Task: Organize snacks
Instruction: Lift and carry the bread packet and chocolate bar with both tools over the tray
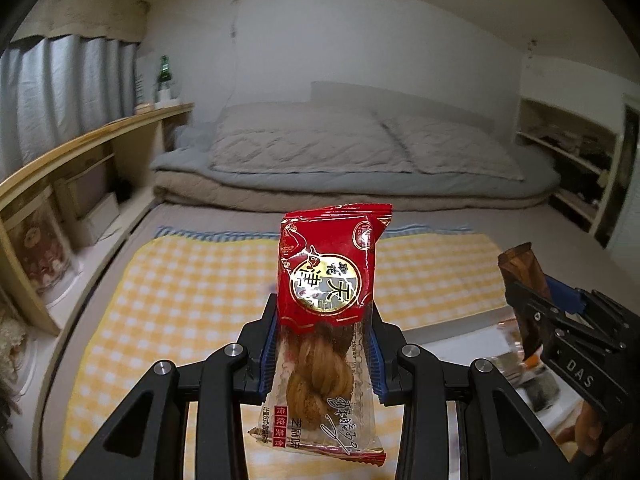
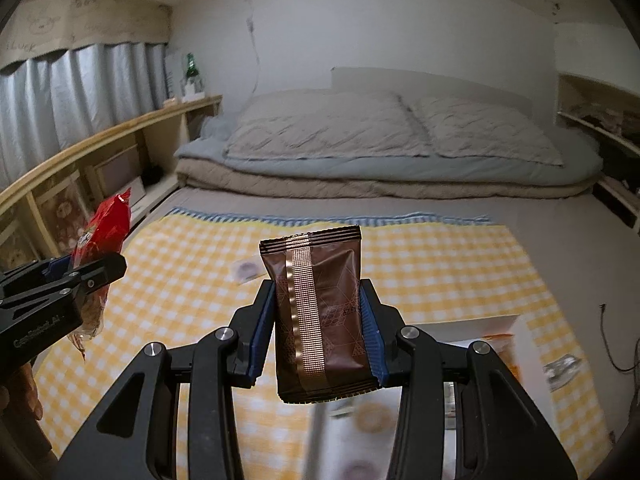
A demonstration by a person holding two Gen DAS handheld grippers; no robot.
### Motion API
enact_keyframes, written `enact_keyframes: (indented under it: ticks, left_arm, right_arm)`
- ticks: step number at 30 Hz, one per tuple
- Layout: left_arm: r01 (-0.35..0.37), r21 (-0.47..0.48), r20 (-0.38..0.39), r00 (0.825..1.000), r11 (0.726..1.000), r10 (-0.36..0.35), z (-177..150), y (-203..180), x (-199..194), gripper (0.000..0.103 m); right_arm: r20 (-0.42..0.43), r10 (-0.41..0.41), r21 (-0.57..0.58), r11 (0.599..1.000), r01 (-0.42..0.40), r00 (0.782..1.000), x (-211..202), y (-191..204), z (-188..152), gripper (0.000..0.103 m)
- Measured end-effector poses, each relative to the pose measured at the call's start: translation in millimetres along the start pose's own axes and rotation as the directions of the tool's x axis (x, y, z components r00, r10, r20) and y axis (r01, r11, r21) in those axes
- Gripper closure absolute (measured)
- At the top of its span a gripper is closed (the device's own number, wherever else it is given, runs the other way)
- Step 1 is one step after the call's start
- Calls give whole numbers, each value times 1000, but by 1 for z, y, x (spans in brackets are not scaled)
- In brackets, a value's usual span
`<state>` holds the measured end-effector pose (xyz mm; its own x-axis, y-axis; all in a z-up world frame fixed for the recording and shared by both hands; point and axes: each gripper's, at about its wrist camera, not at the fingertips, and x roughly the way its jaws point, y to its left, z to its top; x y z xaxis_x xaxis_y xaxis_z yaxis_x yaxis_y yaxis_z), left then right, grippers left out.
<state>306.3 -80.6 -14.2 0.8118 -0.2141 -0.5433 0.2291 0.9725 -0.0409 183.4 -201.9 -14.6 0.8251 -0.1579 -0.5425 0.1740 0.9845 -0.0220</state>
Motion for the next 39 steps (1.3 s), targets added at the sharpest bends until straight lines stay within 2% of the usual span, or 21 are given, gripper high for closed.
enact_keyframes:
  ticks: [4, 8, 13, 17, 19, 22, 25, 31, 37, 39]
  left_arm:
    - [53, 28, -7, 999, 998, -53, -3, -27, 5, 66]
    - [121, 35, -48, 992, 992, -119, -7, -53, 17, 66]
    - [209, 28, -133, 970, 978, -203, -19, -83, 40, 66]
    - [270, 0, -236, 936, 963, -262, -37, -109, 62, 66]
    - [300, -34, -290, 910, 953, -297, -47, -115, 79, 66]
    - [329, -101, -377, 860, 939, -343, -65, -125, 102, 66]
    - [329, -155, -434, 824, 932, -363, -74, -124, 128, 66]
    - [310, -262, -494, 770, 914, -404, -89, -132, 164, 66]
    - [254, -387, -538, 719, 886, -440, -112, -137, 210, 66]
    - [220, -406, -549, 717, 887, -430, -118, -134, 227, 66]
  right_arm:
    - [15, -48, 5, 999, 48, 999, -9, -36, -1, 62]
    - [1, -94, 23, 995, 94, 996, -11, -70, -7, 62]
    - [-27, -145, 36, 989, 146, 989, -8, -101, -13, 62]
    - [-53, -172, 51, 983, 174, 984, -1, -123, -17, 62]
    - [-66, -179, 60, 981, 183, 982, 3, -132, -18, 62]
    - [-83, -185, 70, 979, 190, 979, 10, -143, -20, 62]
    - [-107, -192, 84, 976, 202, 976, 20, -154, -21, 62]
    - [-143, -196, 117, 970, 213, 970, 33, -166, -24, 62]
    - [-162, -182, 120, 972, 202, 970, 41, -169, -26, 62]
    - [-167, -173, 116, 974, 194, 971, 44, -169, -25, 62]
